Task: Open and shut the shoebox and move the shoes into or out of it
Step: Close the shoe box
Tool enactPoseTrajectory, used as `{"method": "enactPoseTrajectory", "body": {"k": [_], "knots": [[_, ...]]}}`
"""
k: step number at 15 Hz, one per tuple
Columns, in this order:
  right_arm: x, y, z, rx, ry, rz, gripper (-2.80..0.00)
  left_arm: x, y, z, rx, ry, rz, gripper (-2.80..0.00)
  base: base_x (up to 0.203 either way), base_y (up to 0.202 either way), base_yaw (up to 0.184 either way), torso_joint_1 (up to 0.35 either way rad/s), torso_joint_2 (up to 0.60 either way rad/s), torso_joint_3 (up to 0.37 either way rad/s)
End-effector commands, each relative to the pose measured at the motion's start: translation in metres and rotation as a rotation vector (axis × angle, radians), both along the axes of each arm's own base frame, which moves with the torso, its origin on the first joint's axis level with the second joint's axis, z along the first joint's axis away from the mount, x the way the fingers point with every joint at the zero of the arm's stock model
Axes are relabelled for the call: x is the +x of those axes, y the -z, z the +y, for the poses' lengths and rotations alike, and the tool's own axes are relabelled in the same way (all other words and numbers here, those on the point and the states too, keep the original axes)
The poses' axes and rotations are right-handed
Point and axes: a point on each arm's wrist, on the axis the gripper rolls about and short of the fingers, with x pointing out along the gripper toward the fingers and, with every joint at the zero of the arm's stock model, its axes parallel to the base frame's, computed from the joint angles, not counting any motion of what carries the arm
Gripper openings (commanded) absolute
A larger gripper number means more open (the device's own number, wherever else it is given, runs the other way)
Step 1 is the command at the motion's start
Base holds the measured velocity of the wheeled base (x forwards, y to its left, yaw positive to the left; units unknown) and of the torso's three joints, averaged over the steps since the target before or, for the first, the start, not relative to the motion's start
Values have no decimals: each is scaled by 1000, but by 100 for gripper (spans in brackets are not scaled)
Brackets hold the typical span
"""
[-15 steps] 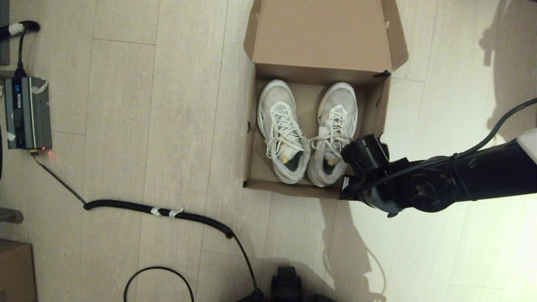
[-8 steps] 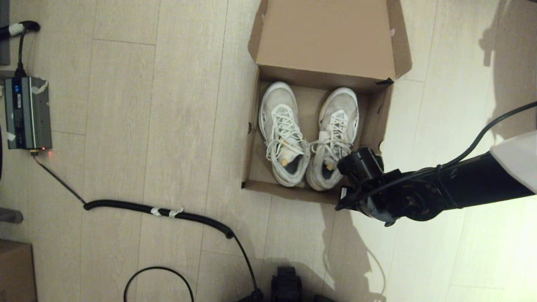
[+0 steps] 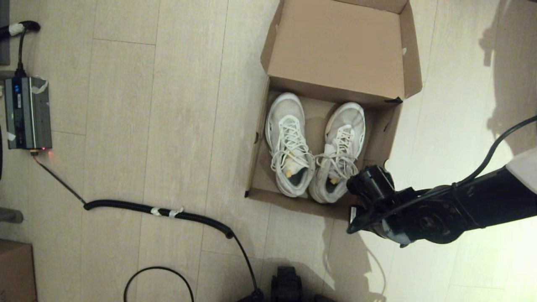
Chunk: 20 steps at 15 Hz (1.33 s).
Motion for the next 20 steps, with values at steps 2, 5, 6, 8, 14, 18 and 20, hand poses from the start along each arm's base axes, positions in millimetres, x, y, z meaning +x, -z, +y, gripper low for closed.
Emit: {"method": "enactPoseTrajectory", "body": {"k": [2, 5, 6, 8, 14, 18, 20], "knots": [[-16, 7, -9, 0, -4, 6, -280, 0, 0, 0, 0, 0, -2, -280, 0, 0, 0, 0, 0, 0], [-24, 16, -14, -6, -5, 19, -280, 0, 0, 0, 0, 0, -2, -280, 0, 0, 0, 0, 0, 0], [-26, 18, -15, -8, -4, 24, -280, 0, 0, 0, 0, 0, -2, -280, 0, 0, 0, 0, 0, 0], [-31, 23, -15, -13, -6, 36, -280, 0, 0, 0, 0, 0, -2, -280, 0, 0, 0, 0, 0, 0], [-34, -46, -18, 46, -33, -122, -280, 0, 0, 0, 0, 0, -2, -280, 0, 0, 0, 0, 0, 0], [-39, -126, -34, -4, 6, -226, -280, 0, 0, 0, 0, 0, -2, -280, 0, 0, 0, 0, 0, 0], [-30, -133, -33, 14, 39, -235, -280, 0, 0, 0, 0, 0, -2, -280, 0, 0, 0, 0, 0, 0]]}}
